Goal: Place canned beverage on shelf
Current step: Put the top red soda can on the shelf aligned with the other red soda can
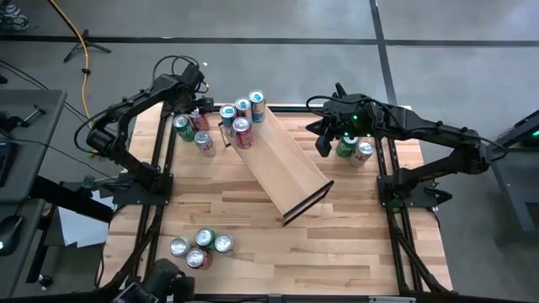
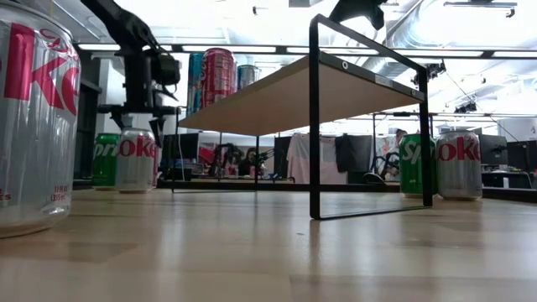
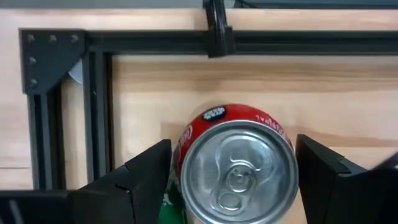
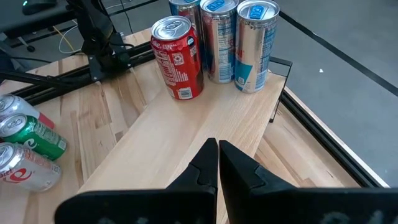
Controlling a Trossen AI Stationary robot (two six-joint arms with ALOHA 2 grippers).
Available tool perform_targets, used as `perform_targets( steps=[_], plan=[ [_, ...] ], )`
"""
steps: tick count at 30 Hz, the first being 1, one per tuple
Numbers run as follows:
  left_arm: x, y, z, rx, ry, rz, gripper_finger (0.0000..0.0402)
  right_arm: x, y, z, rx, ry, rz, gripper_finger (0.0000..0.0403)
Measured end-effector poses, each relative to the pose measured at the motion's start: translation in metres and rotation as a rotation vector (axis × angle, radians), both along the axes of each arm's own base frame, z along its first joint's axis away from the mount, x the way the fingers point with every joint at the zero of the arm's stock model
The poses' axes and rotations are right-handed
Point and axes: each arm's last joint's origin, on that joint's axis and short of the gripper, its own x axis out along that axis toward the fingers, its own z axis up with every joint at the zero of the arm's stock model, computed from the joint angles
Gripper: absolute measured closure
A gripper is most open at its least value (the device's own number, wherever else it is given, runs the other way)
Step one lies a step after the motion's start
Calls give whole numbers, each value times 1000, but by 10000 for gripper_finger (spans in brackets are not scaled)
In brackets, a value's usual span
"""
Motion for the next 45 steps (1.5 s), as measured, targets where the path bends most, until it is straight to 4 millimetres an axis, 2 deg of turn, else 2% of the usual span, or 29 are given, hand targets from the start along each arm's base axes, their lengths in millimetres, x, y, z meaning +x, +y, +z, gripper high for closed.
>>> perform_targets(
  steps=[18, 22, 29, 32, 38, 45],
  plan=[
    [1, 0, -3, -25, 21, -34, 163, 0, 0, 0, -1, -2, 0, 402],
    [2, 0, -3, -23, 24, -36, 191, 0, 0, 0, -1, -2, 0, 402],
    [3, -3, 0, -10, 36, -69, 267, 0, 0, 0, -1, -3, 0, 402],
    [2, -5, 4, -1, 21, -71, 281, 0, 0, 0, -1, -3, 0, 402],
    [-4, -12, 21, 59, -15, -64, 282, 0, 0, 0, -1, -3, -1, 402],
    [-14, -29, 53, 200, -87, -61, 283, 0, -1, 0, -14, 0, -11, 402]
  ],
)
